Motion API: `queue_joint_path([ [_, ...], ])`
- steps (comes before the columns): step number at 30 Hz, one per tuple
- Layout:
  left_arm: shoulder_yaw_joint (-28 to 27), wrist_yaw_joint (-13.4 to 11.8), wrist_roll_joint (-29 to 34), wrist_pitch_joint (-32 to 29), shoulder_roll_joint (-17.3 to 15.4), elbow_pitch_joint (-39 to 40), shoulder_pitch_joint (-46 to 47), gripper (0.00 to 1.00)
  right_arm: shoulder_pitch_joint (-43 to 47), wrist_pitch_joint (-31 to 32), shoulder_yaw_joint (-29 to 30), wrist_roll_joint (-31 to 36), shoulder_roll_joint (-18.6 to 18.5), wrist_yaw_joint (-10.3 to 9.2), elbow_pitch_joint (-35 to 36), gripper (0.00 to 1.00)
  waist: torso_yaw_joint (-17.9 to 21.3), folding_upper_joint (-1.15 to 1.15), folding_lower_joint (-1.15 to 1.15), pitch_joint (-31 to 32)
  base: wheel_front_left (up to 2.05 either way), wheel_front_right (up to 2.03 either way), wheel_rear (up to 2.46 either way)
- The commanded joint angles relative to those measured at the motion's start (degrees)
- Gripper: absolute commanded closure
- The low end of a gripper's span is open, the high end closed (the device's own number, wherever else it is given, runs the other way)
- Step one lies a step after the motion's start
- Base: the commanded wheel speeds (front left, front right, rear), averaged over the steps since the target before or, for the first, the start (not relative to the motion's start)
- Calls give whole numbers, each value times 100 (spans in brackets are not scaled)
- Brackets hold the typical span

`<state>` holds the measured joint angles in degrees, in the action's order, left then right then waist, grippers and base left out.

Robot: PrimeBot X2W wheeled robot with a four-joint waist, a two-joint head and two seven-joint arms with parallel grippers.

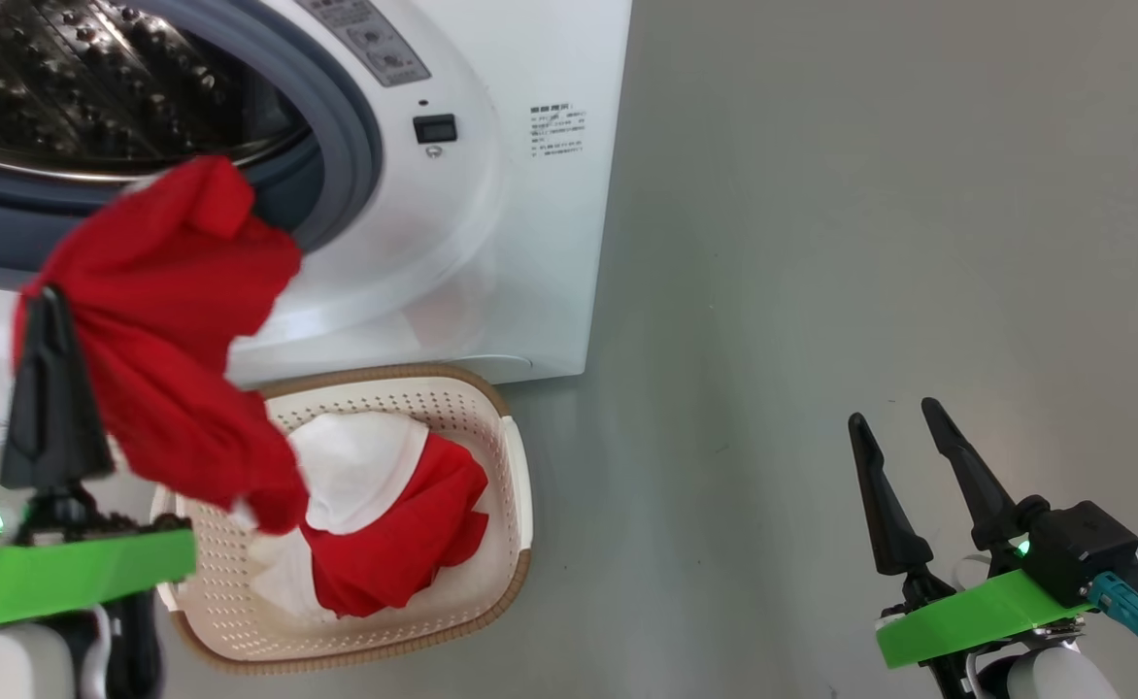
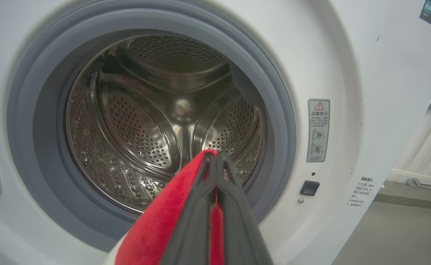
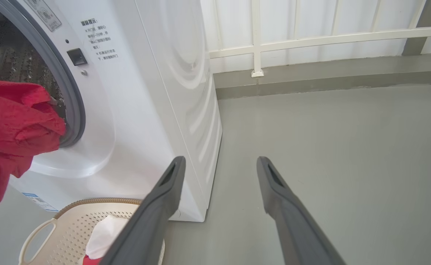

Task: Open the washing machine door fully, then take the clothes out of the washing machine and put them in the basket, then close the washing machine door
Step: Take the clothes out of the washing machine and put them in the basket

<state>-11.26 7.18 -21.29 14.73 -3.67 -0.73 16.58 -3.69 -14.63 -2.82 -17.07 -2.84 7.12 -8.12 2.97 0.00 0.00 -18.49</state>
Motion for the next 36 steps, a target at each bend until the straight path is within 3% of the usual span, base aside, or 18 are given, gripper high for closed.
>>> queue_joint_path([
  [1,-133,30,-10,27,-93,59,-91,100,-7,-37,-151,11,-4,36,144,0,18,0,0,-34,0,0,0],
  [10,40,31,-54,27,-116,-1012,-92,100,-159,-37,-224,-67,-4,36,196,0,110,0,0,-389,0,0,0],
  [22,522,31,32,27,-503,-3030,488,100,-407,-37,-343,-177,-4,36,278,0,366,0,0,-1074,0,0,0],
  [36,1227,31,-22,27,-857,-4623,1338,100,-629,-37,-488,-259,-4,36,363,0,557,0,0,-1670,0,0,0],
])
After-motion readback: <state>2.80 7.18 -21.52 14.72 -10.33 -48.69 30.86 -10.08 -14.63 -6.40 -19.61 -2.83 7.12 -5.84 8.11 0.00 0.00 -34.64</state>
